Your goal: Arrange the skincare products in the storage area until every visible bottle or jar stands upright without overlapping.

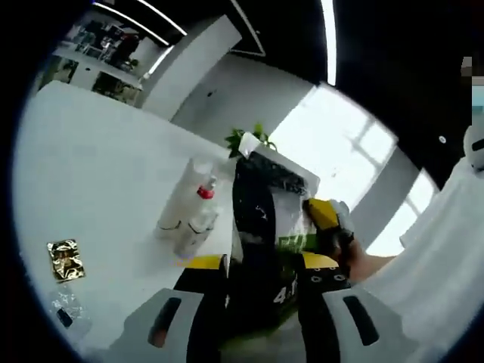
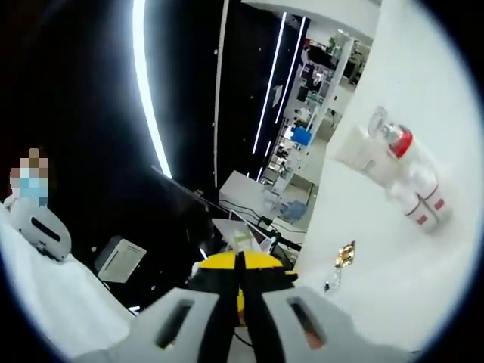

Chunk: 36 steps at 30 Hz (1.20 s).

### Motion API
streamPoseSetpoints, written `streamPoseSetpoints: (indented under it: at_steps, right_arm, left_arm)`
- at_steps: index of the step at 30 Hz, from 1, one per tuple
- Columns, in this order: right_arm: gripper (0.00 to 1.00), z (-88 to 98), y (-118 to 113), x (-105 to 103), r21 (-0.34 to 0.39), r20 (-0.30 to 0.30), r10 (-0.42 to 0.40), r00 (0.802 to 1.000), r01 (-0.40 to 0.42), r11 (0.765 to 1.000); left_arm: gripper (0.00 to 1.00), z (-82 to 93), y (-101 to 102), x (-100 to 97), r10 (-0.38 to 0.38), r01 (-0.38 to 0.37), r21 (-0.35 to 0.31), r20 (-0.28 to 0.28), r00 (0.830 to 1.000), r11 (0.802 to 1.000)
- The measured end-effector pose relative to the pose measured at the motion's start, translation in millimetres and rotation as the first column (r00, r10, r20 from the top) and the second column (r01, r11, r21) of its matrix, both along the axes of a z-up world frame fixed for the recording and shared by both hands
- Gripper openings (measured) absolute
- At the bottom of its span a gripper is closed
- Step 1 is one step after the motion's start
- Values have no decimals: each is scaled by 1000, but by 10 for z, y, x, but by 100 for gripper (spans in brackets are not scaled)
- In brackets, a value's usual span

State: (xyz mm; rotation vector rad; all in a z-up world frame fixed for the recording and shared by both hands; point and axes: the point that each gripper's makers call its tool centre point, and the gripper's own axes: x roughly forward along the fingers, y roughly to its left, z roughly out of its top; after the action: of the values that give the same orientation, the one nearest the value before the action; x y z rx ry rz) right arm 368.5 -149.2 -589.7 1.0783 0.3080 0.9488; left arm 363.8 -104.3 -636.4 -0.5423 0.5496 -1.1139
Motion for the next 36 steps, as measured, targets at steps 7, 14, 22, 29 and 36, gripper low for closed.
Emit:
streamPoseSetpoints:
  at_steps: [7, 14, 22, 29, 36]
  right_arm:
    - [1, -91, -180, 93, -21, -30, -57, 998, 56, 998]
    - [6, 25, -168, 154, 26, -7, -75, 997, 75, 997]
    - [14, 84, 77, 5, 84, -6, 26, 1000, -25, 996]
    - [7, 144, 250, -88, 129, -5, 66, 998, -65, 990]
    - [1, 367, 188, -121, 223, 25, 88, 996, -91, 971]
  left_arm:
    - [3, 253, -28, -203, -49, 46, -130, -19, 999, 990]
    - [0, 586, -42, -249, -44, 35, -293, -25, 999, 956]
    - [0, 897, 129, -109, 26, -38, -415, -34, 999, 909]
    - [0, 937, 178, -21, 46, -57, -422, -37, 998, 905]
    - [0, 867, 201, 90, 96, -104, -389, -40, 995, 916]
